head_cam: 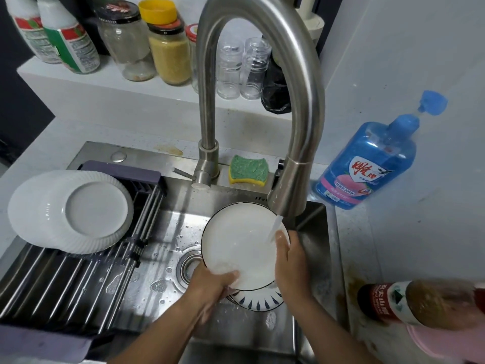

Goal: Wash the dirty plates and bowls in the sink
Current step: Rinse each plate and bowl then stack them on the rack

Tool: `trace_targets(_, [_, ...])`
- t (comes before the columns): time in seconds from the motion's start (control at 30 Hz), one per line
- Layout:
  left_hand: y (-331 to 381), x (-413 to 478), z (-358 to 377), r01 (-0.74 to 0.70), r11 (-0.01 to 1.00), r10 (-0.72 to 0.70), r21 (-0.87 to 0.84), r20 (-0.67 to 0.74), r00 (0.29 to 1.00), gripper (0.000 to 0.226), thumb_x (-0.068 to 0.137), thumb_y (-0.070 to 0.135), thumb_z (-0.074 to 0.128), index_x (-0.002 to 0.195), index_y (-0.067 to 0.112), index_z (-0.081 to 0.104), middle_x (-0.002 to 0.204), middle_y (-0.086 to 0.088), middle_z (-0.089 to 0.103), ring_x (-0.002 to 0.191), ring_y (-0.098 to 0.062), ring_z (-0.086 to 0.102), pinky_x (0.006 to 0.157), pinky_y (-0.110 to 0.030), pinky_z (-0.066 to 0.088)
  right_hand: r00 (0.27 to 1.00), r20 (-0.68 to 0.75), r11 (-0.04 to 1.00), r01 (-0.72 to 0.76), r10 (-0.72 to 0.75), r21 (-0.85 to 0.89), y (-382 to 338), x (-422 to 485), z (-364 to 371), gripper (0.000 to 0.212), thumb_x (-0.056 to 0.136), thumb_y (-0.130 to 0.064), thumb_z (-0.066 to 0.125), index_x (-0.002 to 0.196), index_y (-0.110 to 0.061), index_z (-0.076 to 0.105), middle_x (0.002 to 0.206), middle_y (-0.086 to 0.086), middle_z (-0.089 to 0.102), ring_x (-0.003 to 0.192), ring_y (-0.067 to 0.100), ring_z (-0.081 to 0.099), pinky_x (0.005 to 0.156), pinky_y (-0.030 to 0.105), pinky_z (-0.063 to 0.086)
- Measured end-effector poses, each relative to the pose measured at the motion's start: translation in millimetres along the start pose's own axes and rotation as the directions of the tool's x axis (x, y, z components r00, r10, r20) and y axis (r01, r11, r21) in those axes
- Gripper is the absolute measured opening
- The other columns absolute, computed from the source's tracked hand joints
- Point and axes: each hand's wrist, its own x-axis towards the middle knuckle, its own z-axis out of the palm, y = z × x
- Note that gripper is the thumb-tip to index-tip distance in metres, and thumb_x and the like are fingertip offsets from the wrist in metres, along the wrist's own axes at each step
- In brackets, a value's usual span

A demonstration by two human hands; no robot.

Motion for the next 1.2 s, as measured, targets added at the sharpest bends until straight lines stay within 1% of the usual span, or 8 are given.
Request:
trace_targets(0.13, [-2.0, 4.4, -6.0, -0.047, 0.997, 0.048, 0.067, -0.018, 0.999, 0.033, 0.080, -0.004, 0.080, 0.110, 0.006, 0.071, 0.102, -0.013, 0.078, 0.095, -0.034, 0.075, 0.080, -0.044, 0.061, 0.974, 0.123, 0.936, 0.218, -0.191, -0.277, -21.4, -7.3, -5.3, 0.016, 0.107, -0.037, 0.037, 0.103, -0.029, 0.050, 0.072, -0.007, 0.060, 0.069, 0.022, 0.061, 0.061, 0.039, 0.050])
trace_targets(0.23, [-0.1, 1.8, -9.7, -0.115, 0.987, 0.123, 0.110, -0.068, 0.990, 0.025, 0.097, 0.015, 0.068, 0.122, 0.014, 0.066, 0.106, -0.007, 0.078, 0.099, -0.032, 0.074, 0.086, -0.054, 0.061, 0.979, 0.176, 0.881, 0.173, -0.104, -0.440, -34.6, -3.8, -5.7, 0.022, 0.108, -0.035, 0.036, 0.113, -0.020, 0.051, 0.095, 0.009, 0.071, 0.091, 0.034, 0.068, 0.075, 0.042, 0.055])
trace_targets(0.43, [24.1, -21.9, -21.0, -0.258, 0.933, 0.290, 0.252, -0.097, 0.952, 0.021, 0.107, 0.032, 0.045, 0.105, 0.020, 0.062, 0.105, -0.009, 0.070, 0.093, -0.033, 0.070, 0.065, -0.051, 0.063, 0.857, 0.324, 0.912, -0.340, 0.400, -0.228, -28.2, 3.3, -10.5, 0.026, 0.106, -0.028, 0.034, 0.105, -0.009, 0.052, 0.090, 0.015, 0.063, 0.056, 0.033, 0.069, 0.040, 0.022, 0.042])
trace_targets(0.6, [44.1, -30.9, -33.5, -0.454, 0.780, 0.489, 0.431, 0.034, 0.872, 0.012, 0.105, 0.032, 0.054, 0.105, 0.024, 0.062, 0.090, 0.013, 0.071, 0.081, -0.006, 0.069, 0.073, -0.042, 0.062, 0.837, 0.377, 0.912, -0.407, 0.397, -0.055, -16.7, -15.7, -0.7, 0.022, 0.105, -0.022, 0.039, 0.105, -0.009, 0.057, 0.072, 0.019, 0.067, 0.044, 0.029, 0.062, 0.039, 0.025, 0.038])
trace_targets(0.77, [59.0, -31.8, -53.3, -0.530, 0.700, 0.477, 0.479, 0.238, 0.846, 0.052, 0.100, 0.037, 0.063, 0.140, 0.057, 0.038, 0.126, 0.019, 0.066, 0.105, -0.006, 0.069, 0.093, -0.035, 0.057, 0.861, 0.298, 0.891, -0.450, 0.413, 0.067, -39.2, -21.1, -0.4, 0.020, 0.098, -0.011, 0.038, 0.100, -0.002, 0.056, 0.060, 0.016, 0.062, 0.039, 0.026, 0.054, 0.038, 0.023, 0.033])
trace_targets(0.9, [62.8, -32.0, -83.7, -0.669, 0.339, 0.440, 0.661, 0.518, 0.734, 0.068, 0.085, 0.068, 0.062, 0.146, 0.064, 0.032, 0.165, 0.026, 0.012, 0.151, 0.006, 0.013, 0.120, -0.020, 0.017, 0.780, 0.338, 0.828, -0.560, 0.527, 0.000, -56.4, -24.3, -6.5, 0.028, 0.093, -0.006, 0.033, 0.102, 0.003, 0.058, 0.059, 0.020, 0.066, 0.036, 0.019, 0.046, 0.040, 0.018, 0.030])
trace_targets(1.03, [70.9, -33.6, -107.3, -0.757, 0.045, 0.472, 0.652, 0.654, 0.592, 0.038, 0.086, 0.059, 0.068, 0.124, 0.055, 0.060, 0.147, 0.032, 0.046, 0.148, 0.005, 0.026, 0.123, -0.032, 0.027, 0.602, 0.449, 0.698, -0.713, 0.660, -0.070, -75.1, -32.9, -11.2, 0.028, 0.098, -0.010, 0.034, 0.083, 0.001, 0.056, 0.056, 0.014, 0.062, 0.036, 0.013, 0.040, 0.036, 0.015, 0.026])
trace_targets(1.2, [95.6, -57.6, -115.1, -0.730, 0.368, 0.419, 0.577, 0.598, 0.684, 0.019, 0.089, 0.020, 0.078, 0.107, 0.025, 0.075, 0.116, 0.014, 0.071, 0.114, 0.001, 0.062, 0.101, -0.028, 0.049, 0.577, 0.553, 0.681, -0.732, 0.601, 0.023, -95.1, -45.8, -9.5, 0.049, 0.103, -0.049, 0.044, 0.092, -0.004, 0.062, 0.067, 0.008, 0.066, 0.044, 0.010, 0.051, 0.038, 0.018, 0.034])
